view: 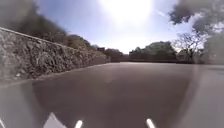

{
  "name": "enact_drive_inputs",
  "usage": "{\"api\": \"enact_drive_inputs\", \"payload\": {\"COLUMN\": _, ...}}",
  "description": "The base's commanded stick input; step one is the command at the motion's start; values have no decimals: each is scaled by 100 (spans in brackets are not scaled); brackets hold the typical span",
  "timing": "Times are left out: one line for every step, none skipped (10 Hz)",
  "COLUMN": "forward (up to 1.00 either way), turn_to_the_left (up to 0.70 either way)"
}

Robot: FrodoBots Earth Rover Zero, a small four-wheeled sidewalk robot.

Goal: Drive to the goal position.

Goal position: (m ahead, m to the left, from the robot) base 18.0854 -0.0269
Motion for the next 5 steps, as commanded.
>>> {"api": "enact_drive_inputs", "payload": {"forward": 85, "turn_to_the_left": 0}}
{"api": "enact_drive_inputs", "payload": {"forward": 85, "turn_to_the_left": 0}}
{"api": "enact_drive_inputs", "payload": {"forward": 85, "turn_to_the_left": 0}}
{"api": "enact_drive_inputs", "payload": {"forward": 85, "turn_to_the_left": 0}}
{"api": "enact_drive_inputs", "payload": {"forward": 85, "turn_to_the_left": 0}}
